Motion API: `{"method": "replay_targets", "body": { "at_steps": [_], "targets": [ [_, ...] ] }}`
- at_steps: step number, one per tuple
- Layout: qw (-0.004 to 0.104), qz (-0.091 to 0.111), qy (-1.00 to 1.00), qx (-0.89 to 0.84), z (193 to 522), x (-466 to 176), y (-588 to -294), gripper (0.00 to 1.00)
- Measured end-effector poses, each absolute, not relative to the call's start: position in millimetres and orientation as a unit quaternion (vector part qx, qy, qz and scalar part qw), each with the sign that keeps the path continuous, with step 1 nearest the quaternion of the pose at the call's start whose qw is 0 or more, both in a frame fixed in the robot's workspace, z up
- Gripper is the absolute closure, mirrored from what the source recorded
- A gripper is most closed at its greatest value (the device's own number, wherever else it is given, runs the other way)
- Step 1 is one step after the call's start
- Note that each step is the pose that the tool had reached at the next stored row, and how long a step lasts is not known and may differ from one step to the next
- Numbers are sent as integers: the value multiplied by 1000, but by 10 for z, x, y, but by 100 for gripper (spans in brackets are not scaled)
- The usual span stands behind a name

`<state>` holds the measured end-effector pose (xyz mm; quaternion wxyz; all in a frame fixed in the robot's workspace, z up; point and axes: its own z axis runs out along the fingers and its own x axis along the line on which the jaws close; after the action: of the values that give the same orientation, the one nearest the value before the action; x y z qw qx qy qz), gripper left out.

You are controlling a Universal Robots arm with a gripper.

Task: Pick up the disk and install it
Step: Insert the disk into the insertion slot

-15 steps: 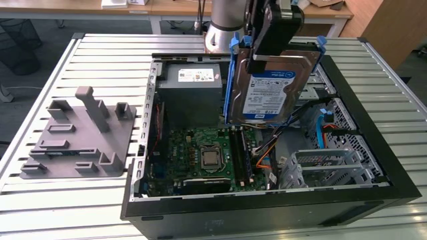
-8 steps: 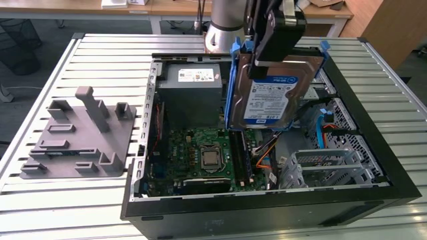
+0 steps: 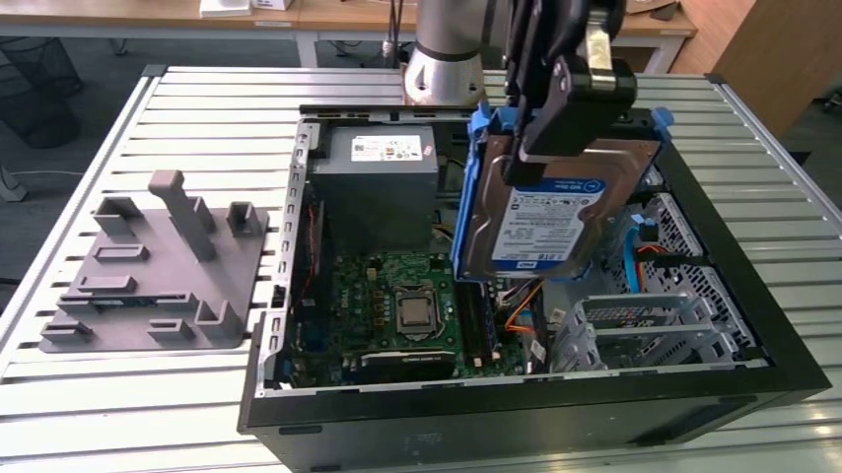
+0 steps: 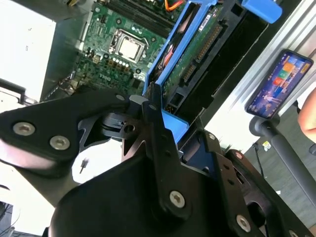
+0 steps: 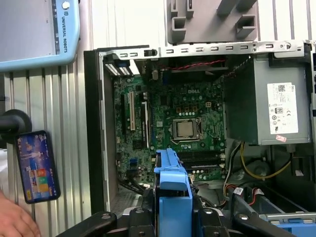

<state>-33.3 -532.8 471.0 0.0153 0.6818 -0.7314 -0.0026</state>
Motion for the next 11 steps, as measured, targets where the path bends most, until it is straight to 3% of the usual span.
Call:
{"method": "replay_targets", "body": {
  "at_steps": [11],
  "targets": [
    [19,-7,-731,682,4686,-74,-5455,64]
  ]
}}
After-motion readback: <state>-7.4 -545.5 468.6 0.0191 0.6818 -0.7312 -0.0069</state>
